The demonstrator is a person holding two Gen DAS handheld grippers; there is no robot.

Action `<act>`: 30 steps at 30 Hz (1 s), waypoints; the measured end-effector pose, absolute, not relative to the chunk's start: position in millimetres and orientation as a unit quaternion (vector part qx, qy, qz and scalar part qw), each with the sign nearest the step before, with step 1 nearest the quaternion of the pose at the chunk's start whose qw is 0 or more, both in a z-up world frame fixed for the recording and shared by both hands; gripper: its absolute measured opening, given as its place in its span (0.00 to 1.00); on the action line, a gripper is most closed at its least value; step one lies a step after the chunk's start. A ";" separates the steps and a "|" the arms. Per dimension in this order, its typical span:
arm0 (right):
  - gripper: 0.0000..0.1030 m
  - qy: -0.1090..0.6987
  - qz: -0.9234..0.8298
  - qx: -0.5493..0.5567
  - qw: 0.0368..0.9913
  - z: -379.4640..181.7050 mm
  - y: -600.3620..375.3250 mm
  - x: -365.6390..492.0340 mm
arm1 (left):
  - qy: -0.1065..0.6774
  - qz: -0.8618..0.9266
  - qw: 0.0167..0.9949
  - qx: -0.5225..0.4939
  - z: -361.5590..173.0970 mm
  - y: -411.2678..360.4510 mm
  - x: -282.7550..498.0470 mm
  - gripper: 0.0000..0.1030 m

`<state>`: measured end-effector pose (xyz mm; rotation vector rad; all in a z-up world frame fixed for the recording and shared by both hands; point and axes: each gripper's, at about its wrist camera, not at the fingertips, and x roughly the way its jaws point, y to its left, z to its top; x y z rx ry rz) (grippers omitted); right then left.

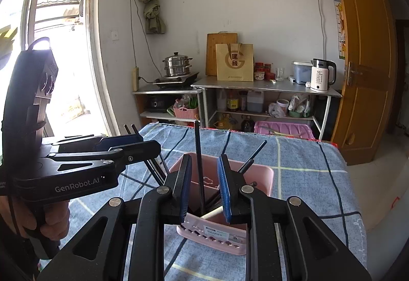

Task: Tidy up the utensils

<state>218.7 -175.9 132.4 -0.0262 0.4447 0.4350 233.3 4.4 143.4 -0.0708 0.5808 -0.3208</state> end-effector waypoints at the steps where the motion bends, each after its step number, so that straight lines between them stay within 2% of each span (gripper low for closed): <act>1: 0.21 0.216 0.214 -0.012 0.953 133.9 -177.9 215.0 | 0.283 -0.155 0.946 -0.039 145.2 7.9 230.5 0.36; 7: 0.27 0.203 0.211 -0.006 0.956 135.9 -189.7 193.4 | 0.264 -0.145 0.952 -0.050 147.6 19.4 202.5 0.42; 13: 0.29 0.203 0.198 -0.016 0.959 126.2 -196.3 172.5 | 0.254 -0.141 0.956 -0.043 142.4 21.9 175.2 0.43; 20: 0.30 0.203 0.188 -0.007 0.961 118.6 -208.7 150.7 | 0.232 -0.131 0.963 -0.037 141.4 26.2 144.9 0.50; 30: 0.30 0.227 0.182 -0.004 0.957 91.3 -210.3 118.6 | 0.247 -0.119 0.961 -0.045 101.0 16.2 107.0 0.52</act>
